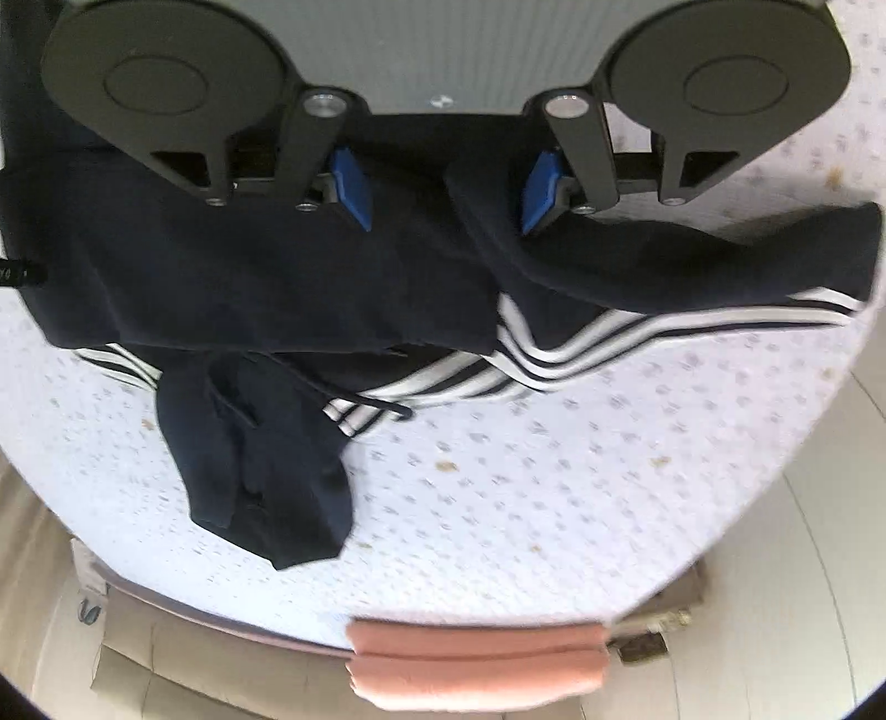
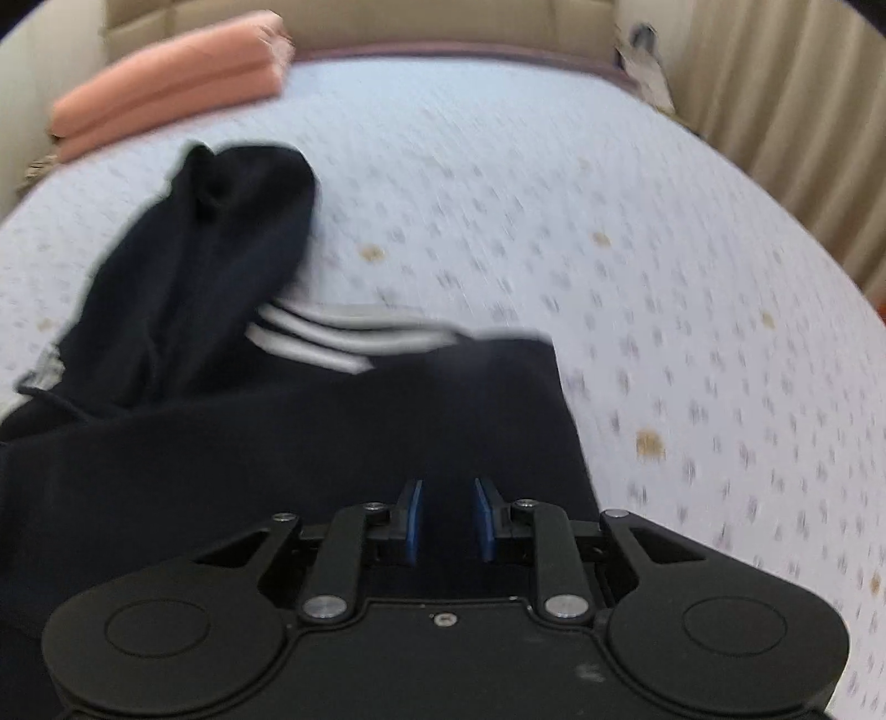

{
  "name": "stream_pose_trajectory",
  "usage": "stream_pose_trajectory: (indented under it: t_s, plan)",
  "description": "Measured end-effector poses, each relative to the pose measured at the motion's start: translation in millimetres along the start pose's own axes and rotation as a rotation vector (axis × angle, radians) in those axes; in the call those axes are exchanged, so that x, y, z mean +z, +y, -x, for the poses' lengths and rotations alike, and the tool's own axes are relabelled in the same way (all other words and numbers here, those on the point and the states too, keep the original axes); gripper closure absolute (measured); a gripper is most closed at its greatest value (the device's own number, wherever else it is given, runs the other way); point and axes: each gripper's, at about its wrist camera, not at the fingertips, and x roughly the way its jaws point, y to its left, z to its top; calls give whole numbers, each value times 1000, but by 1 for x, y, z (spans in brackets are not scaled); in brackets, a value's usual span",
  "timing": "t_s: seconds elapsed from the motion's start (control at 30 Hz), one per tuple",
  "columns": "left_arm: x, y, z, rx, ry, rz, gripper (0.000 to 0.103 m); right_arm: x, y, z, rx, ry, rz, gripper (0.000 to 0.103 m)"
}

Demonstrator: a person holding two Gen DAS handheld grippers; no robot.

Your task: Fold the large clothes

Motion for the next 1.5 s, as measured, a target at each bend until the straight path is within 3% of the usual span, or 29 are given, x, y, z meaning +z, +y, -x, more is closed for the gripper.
stream_pose_trajectory:
  t_s: [0.07,0.13,0.2,0.27,0.33,0.4,0.43,0.53,0.57,0.67,0.8,0.87,1.0,1.13,1.2,1.23,1.33,1.4,1.5]
  plan:
    - [-4,0,10,88,-31,23,43,-9,-3,-11,-45,17,-37,74]
    - [-18,13,16,216,-8,75,41,-16,-12,-20,-55,28,-68,74]
    - [-33,23,18,250,12,121,45,-24,-15,-18,-42,-11,-59,74]
    - [-35,23,21,199,-29,109,49,-25,-17,-18,-43,-25,-24,74]
    - [-26,13,35,145,-126,74,48,-21,-16,-2,-23,-50,-23,72]
    - [-17,0,46,61,-215,66,42,-20,-9,16,37,-98,-8,72]
    - [-12,-7,44,-3,-224,71,38,-20,-3,24,69,-112,-5,72]
    - [-5,-27,4,-194,-126,120,43,-22,20,36,175,-113,-3,72]
    - [-7,-33,-18,-253,-83,132,53,-25,28,35,189,-111,12,72]
    - [-13,-41,-78,-317,53,157,59,-33,46,30,189,-107,45,72]
    - [-22,-38,-89,-337,41,119,62,-46,51,21,172,-99,14,72]
    - [-21,-28,-79,-347,43,133,63,-50,50,2,154,-2,29,72]
    - [-21,27,-40,-339,-20,224,59,-38,48,14,155,-23,19,71]
    - [-29,121,-8,-259,-15,452,58,-32,66,32,145,-101,73,66]
    - [-34,175,0,-141,-57,577,51,-31,77,32,152,-95,101,66]
    - [-37,198,5,-88,-87,621,42,-31,85,30,154,-87,105,66]
    - [-45,251,15,-20,-146,738,16,-36,103,27,156,-57,130,62]
    - [-51,279,7,6,-135,814,12,-39,114,23,163,-40,148,60]
    - [-67,313,-18,-25,-87,957,14,-44,127,19,171,-9,181,53]
